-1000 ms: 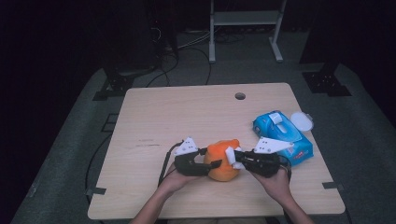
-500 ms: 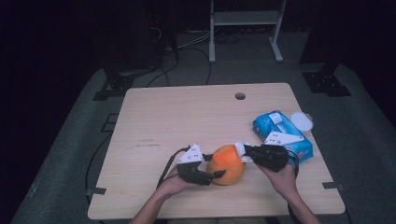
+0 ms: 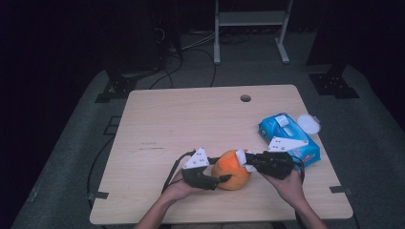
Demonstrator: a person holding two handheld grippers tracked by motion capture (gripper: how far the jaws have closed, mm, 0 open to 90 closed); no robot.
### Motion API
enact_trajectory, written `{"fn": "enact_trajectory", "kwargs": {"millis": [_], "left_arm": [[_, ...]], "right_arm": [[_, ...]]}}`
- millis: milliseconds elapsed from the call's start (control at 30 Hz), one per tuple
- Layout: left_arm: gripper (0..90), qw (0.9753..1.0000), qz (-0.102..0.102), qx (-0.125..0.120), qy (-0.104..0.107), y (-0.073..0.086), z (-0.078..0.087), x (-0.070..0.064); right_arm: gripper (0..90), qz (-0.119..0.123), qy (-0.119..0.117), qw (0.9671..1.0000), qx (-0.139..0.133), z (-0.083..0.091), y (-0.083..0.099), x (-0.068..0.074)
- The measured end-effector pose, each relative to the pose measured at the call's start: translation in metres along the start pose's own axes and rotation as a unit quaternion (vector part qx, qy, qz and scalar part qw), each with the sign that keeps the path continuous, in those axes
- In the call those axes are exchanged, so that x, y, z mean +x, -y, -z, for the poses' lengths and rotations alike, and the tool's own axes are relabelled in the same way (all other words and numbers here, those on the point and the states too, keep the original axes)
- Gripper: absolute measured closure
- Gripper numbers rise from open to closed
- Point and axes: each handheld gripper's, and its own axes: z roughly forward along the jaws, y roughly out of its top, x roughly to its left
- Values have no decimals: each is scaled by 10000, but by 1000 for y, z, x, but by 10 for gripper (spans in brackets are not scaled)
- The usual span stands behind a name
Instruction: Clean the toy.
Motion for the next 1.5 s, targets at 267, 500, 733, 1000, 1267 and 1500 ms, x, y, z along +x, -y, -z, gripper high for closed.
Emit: {"fn": "enact_trajectory", "kwargs": {"millis": [267, 500, 733, 1000, 1267, 1500], "left_arm": [[380, 9964, -783, 254, -224, 1, -5, -11], [337, 9968, -740, 292, -5, 1, -6, -11], [334, 9954, -881, 386, 11, 1, -9, -16], [337, 9922, -1167, 440, 46, 2, -10, -21], [338, 9862, -1556, 553, 120, 1, -14, -30], [352, 9882, -1423, 548, 114, 1, -11, -26]], "right_arm": [[839, 216, -44, 9998, 32, -6, -4, 6], [840, -84, 70, 9998, 144, -1, 4, -7], [840, 277, -386, 9987, 155, -10, -6, 22], [841, 138, 2, 9993, 337, -12, -4, 0], [840, 269, -216, 9987, 365, -14, -4, 12], [841, 192, 58, 9988, 443, -16, -3, 0]]}}
